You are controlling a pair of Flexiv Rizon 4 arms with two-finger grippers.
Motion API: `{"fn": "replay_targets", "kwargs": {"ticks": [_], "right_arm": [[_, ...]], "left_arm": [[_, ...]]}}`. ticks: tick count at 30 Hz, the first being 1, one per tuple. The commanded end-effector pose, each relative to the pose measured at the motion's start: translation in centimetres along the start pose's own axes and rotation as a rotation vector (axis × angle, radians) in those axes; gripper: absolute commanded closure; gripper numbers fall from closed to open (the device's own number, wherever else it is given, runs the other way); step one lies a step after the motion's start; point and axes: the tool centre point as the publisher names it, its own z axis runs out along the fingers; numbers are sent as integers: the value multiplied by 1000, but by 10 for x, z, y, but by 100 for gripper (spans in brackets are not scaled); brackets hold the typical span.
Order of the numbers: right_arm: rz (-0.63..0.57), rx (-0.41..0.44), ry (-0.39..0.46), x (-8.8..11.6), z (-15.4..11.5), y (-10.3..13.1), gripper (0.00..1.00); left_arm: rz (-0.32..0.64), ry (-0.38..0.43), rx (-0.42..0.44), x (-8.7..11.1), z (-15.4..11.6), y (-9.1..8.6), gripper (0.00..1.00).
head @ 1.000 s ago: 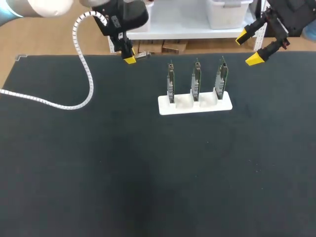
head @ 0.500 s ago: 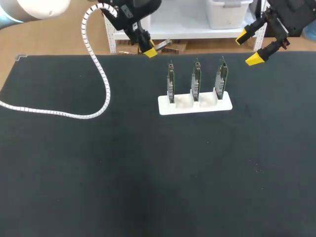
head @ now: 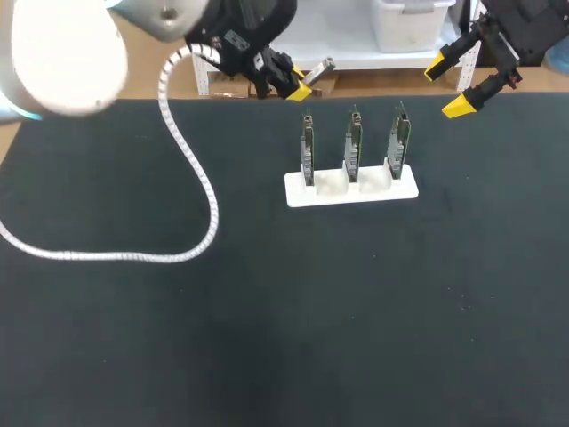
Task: Pick up the optical module with the left hand, and insert it into the network port with the right hand.
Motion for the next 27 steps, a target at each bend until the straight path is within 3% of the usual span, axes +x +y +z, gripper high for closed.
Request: {"fn": "replay_targets", "kwargs": {"ticks": [1, 7, 17, 24, 27], "right_arm": [[0, 5, 1, 0, 0, 2, 0], [0, 5, 1, 0, 0, 2, 0], [0, 5, 1, 0, 0, 2, 0], [0, 5, 1, 0, 0, 2, 0], [0, 5, 1, 0, 0, 2, 0]], "left_arm": [[19, -129, -147, -3, 13, -3, 100], [22, -256, -146, -8, 37, 8, 100], [32, -323, -134, -13, 53, 23, 100], [56, -419, -96, -24, 67, 33, 100], [83, -422, -69, -30, 72, 34, 100]]}}
